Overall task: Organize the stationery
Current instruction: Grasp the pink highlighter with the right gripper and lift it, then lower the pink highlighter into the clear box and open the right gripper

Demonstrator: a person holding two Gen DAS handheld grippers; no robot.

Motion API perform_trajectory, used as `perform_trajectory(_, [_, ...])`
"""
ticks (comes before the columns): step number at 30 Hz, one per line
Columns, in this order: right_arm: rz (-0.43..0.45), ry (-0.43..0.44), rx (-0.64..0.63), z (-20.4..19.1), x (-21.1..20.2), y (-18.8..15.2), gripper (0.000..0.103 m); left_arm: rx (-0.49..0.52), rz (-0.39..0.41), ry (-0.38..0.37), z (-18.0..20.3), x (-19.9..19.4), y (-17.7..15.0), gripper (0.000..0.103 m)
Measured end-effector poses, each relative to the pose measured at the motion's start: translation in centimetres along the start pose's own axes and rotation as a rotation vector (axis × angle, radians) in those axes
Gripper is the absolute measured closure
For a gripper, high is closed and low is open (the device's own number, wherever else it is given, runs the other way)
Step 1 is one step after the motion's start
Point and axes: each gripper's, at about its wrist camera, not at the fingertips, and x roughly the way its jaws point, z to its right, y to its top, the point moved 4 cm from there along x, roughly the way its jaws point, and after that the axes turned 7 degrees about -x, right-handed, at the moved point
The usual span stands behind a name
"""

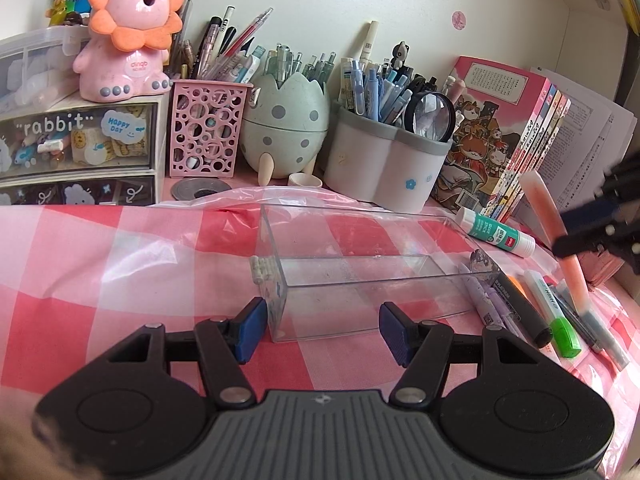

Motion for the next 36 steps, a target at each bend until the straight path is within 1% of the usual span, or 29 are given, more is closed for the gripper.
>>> perform_trajectory(3, [0.02, -0.022, -0.133, -0.4, 0.5, 2.1, 0.089, -0.001, 0.0, -0.001, 0.0, 0.0, 0.0, 0.068])
perform_trajectory(7, [0.045, -0.02, -0.253, -1.0, 1.7, 4.7, 0.089, -0.004, 0.001, -0.002, 0.0, -0.1, 0.0, 0.068])
perform_trajectory(12, [0.07, 0.032, -0.423, -2.9, 3.5, 6.9, 0.089, -0.004, 0.001, -0.002, 0.0, -0.1, 0.0, 0.068])
perform_trajectory(14, [0.056, 0.066, -0.464, -3.5, 4.4, 7.6, 0.089, -0.006, 0.002, -0.002, 0.0, -0.1, 0.0, 0.068])
perform_trajectory(16, [0.04, 0.083, -0.49, -3.9, 5.4, 8.1, 0.089, -0.008, 0.002, -0.003, 0.0, -0.1, -0.1, 0.068])
perform_trajectory(19, [0.028, 0.1, -0.507, -4.3, 6.5, 8.5, 0.089, -0.01, 0.003, -0.004, 0.0, -0.1, -0.1, 0.068])
perform_trajectory(24, [0.025, 0.072, -0.529, -4.4, 7.6, 8.6, 0.089, -0.016, 0.005, -0.005, 0.1, -0.1, -0.1, 0.068])
perform_trajectory(27, [0.043, 0.068, -0.509, -4.2, 7.8, 8.6, 0.088, -0.016, 0.005, -0.005, 0.1, -0.1, -0.1, 0.068])
perform_trajectory(31, [0.073, 0.071, -0.442, -3.5, 7.8, 8.7, 0.076, -0.016, 0.005, -0.005, 0.0, -0.1, -0.1, 0.068])
perform_trajectory(36, [0.091, 0.065, -0.39, -3.2, 7.4, 8.6, 0.074, -0.015, 0.005, -0.005, 0.1, -0.1, -0.1, 0.068])
